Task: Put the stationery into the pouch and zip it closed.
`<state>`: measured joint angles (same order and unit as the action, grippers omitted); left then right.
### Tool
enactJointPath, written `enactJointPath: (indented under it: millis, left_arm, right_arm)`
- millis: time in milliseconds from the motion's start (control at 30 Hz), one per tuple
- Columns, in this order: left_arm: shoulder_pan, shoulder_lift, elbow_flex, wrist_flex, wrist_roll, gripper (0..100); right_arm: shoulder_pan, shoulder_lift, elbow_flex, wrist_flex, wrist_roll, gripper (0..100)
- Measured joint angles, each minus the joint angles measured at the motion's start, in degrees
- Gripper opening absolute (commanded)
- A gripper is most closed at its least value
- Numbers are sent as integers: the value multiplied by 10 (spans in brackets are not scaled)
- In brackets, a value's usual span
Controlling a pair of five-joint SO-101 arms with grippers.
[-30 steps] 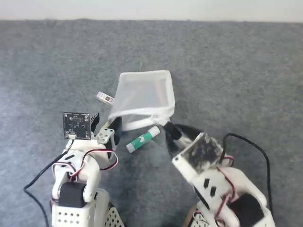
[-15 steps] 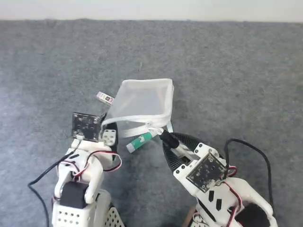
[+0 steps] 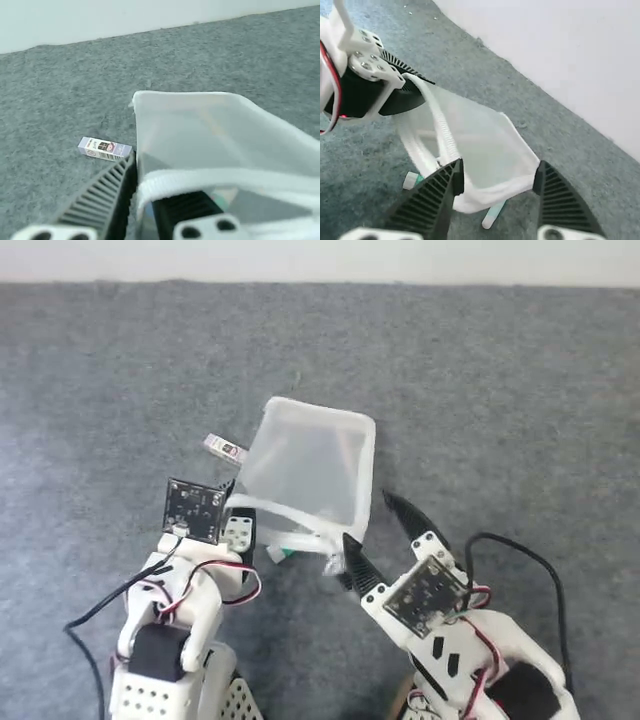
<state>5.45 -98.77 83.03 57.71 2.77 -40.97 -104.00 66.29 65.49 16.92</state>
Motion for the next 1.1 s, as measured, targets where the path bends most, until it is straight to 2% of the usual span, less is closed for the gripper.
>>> enactJointPath:
  millis: [100,333,500,700,967,1100]
  left_arm:
    - [-15,0,0,0,0,9]
    - [-56,1,-20,0,0,9]
    - [-83,1,-45,0,0,9]
    - [-83,1,-63,0,0,9]
    - [-139,1,-141,9,0,9]
    - [-141,1,-149,5,0,9]
  right_arm:
    - [8,-1,1,-8,0,188]
    - [116,-1,29,-71,-58,180]
    - [149,7,77,-130,-71,180]
    - [155,0,85,-141,-72,178]
    - [157,2,86,-142,-72,177]
    - [156,2,86,-142,-72,177]
